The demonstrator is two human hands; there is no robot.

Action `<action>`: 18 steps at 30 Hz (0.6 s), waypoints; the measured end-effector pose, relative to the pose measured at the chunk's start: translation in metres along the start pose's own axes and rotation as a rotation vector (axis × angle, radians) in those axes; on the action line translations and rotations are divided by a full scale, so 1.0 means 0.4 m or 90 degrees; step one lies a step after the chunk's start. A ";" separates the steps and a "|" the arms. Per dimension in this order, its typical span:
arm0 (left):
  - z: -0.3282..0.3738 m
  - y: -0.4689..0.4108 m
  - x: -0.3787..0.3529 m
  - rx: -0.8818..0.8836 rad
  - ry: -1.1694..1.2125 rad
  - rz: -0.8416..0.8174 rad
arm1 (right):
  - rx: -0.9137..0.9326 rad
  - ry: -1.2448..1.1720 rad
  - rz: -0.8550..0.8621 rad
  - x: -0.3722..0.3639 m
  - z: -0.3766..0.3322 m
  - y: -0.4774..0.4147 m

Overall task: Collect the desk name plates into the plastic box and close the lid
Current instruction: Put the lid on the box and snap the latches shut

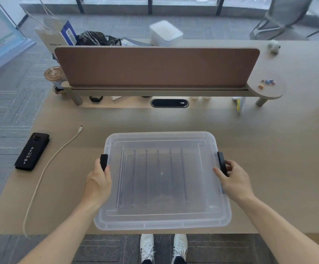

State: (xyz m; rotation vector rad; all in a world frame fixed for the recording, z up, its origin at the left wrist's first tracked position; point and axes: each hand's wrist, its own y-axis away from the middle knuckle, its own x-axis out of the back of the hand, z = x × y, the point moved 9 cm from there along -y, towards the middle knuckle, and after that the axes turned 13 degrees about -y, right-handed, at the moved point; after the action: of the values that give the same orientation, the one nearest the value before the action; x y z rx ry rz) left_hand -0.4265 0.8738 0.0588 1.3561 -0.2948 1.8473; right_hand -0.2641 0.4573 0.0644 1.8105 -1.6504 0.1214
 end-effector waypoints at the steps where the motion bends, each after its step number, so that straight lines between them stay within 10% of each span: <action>1: -0.001 0.001 -0.003 0.000 -0.001 0.004 | 0.021 0.034 -0.001 -0.003 -0.008 0.001; 18: -0.021 -0.028 0.013 0.010 0.006 0.055 | 0.093 0.133 0.027 -0.066 -0.072 0.036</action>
State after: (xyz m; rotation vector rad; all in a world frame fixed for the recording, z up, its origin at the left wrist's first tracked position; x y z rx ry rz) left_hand -0.4247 0.8885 0.0570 1.3641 -0.3401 1.9300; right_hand -0.2721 0.4953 0.0793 1.8022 -1.5648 0.4460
